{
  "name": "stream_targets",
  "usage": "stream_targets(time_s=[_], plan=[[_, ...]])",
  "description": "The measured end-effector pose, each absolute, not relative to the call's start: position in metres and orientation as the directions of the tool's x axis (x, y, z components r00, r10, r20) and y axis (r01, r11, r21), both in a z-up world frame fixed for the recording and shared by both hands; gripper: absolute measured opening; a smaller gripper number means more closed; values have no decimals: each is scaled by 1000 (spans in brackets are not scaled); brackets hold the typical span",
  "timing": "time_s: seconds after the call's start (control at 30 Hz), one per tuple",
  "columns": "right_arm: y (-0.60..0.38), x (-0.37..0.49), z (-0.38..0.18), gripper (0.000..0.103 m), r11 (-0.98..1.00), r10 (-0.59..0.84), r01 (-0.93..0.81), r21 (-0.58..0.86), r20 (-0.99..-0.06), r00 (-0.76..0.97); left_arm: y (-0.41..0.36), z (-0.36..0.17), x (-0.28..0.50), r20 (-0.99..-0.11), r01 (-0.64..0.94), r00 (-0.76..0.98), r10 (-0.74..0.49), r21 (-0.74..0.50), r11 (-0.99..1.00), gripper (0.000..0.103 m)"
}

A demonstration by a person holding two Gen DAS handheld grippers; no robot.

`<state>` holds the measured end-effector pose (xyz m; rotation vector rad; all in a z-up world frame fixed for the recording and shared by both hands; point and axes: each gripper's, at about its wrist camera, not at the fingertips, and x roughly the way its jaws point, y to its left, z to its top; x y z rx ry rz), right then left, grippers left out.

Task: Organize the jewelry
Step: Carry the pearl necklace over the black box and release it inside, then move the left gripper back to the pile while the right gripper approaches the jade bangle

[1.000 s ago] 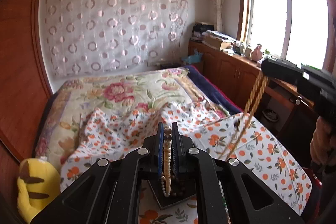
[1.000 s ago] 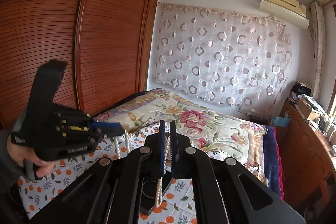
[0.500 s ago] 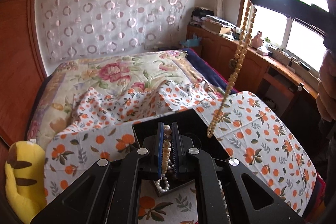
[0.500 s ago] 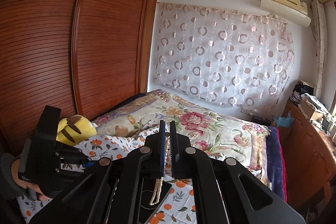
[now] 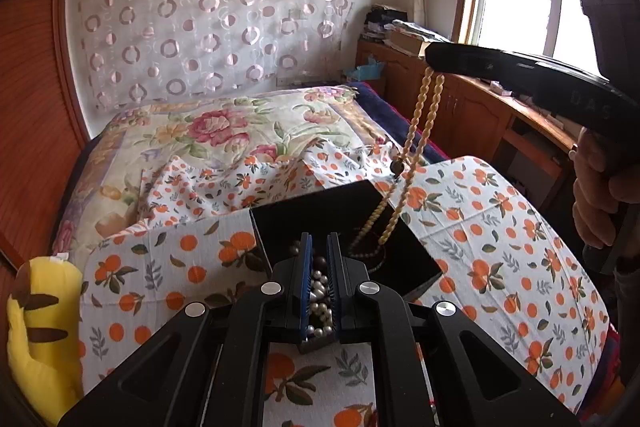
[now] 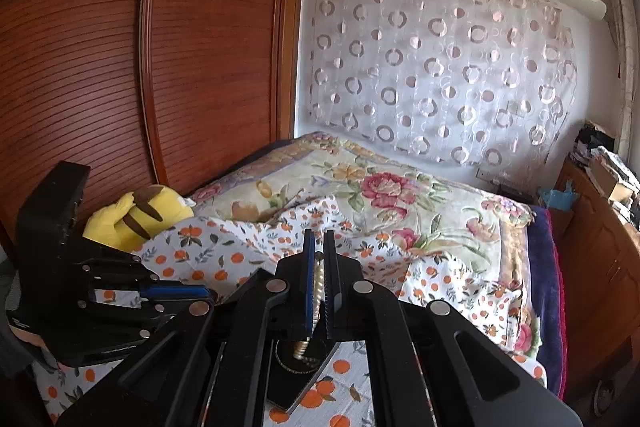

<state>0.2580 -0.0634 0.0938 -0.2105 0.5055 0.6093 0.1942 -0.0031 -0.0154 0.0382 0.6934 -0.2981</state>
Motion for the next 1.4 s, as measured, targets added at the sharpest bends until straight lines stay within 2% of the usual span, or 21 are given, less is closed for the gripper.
stream_targets(time_s=[0.27,0.63,1.0,1.03,1.1,1.13,1.4], plan=[[-62,247,64,7,803,480,-595,-25,-566,671,-2,-25,175,-644,286,723,-252,-54,957,7],[-85,219,48,7,821,458,-571,-8,-588,667,-2,-45,134,-666,298,699,-260,-59,953,7],[-105,169,-3,8,827,441,-562,25,-649,620,-13,-76,101,-712,306,652,-262,-70,949,7],[-106,162,-9,8,826,440,-563,28,-656,613,-13,-79,97,-716,306,645,-267,-78,949,7],[-106,152,-19,19,824,439,-566,30,-665,604,-13,-85,93,-723,305,634,-274,-92,948,7],[-106,147,-24,22,822,443,-568,38,-668,598,-13,-88,91,-729,305,626,-279,-101,947,7],[-101,122,-47,22,818,445,-573,53,-690,571,-18,-104,83,-757,304,584,-293,-131,944,9]])
